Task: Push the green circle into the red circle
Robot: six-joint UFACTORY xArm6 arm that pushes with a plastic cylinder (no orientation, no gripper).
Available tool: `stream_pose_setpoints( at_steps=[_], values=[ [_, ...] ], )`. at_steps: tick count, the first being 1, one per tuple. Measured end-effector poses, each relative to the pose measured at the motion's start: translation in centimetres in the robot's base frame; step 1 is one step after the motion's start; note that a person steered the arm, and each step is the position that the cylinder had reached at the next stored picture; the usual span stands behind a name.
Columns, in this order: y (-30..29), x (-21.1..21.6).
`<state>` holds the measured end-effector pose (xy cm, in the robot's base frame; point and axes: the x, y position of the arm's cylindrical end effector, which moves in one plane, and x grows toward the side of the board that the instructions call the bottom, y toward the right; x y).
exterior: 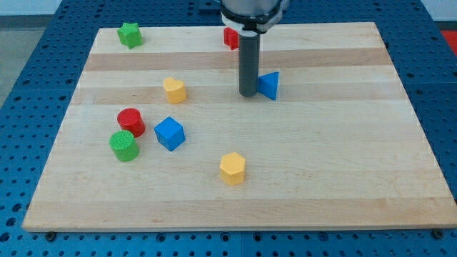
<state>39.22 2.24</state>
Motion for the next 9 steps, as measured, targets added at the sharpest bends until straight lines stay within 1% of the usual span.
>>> stream_pose_setpoints(
  at_steps=[1,3,4,5,7,9],
  values=[
    [0.2,1.2],
    [0.3,1.5],
    [1.0,2.6],
    [0.3,5.1],
    [-3.0,9.8],
    [-9.9,15.5]
  ],
)
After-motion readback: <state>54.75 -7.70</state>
